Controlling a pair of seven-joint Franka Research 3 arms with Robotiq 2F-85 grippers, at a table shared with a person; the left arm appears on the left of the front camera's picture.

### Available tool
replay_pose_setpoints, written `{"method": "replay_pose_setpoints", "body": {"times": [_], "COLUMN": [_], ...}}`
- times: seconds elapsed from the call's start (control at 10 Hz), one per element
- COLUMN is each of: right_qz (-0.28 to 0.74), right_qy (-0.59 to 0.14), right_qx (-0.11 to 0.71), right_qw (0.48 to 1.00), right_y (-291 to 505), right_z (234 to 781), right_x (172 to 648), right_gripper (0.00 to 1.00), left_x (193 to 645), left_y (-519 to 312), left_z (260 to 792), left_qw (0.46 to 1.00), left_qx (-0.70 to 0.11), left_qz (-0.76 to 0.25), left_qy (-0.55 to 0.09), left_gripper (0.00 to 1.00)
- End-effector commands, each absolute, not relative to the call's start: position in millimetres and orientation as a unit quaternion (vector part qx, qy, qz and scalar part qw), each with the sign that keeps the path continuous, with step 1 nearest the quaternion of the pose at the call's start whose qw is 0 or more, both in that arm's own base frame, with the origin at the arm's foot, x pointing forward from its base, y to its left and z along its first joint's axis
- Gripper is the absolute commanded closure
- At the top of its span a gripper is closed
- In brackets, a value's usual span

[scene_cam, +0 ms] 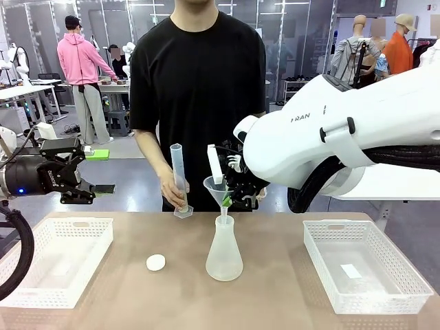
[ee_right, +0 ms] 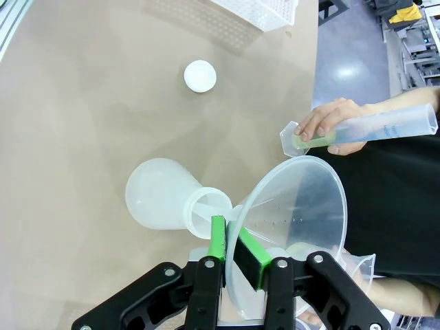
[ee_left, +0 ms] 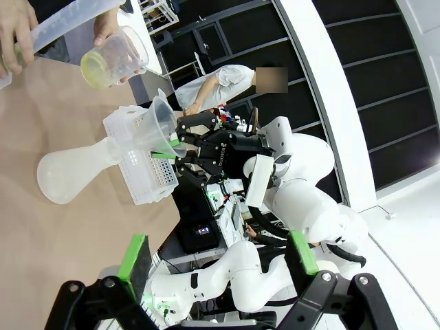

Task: Prepare the solutions needed for the experiment.
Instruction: Pick up the Plastic Funnel and insert it into the Big flask.

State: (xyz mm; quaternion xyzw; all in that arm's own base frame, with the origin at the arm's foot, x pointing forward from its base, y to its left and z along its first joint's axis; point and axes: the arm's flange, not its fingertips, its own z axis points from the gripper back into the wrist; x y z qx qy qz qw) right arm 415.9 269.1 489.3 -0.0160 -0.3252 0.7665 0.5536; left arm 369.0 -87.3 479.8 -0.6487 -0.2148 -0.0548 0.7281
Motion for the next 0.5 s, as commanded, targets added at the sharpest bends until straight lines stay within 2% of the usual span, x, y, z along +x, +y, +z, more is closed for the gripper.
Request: {"method": "replay_pose_setpoints", "body": {"times": [0.0,0.1,0.4], "right_qz": [0.77,0.77,0.763], "right_qy": [-0.324,-0.326,-0.328], "right_qx": [-0.015,-0.015,-0.016], "right_qw": [0.549,0.548,0.557], "right_y": [265.9,265.5,262.5], "right_z": [487.5,487.2,490.2], "right_x": [417.6,416.7,415.6], "right_gripper": [0.74,0.62,0.64], "left_x": [368.6,368.6,368.6], "left_y": [-89.9,-89.9,-89.9], "left_z": [481.3,481.3,481.3], "left_qw": [0.727,0.727,0.727], "left_qx": [-0.65,-0.65,-0.65], "left_qz": [-0.053,-0.053,-0.053], "left_qy": [-0.213,-0.213,-0.213], "left_gripper": [0.0,0.0,0.0]}}
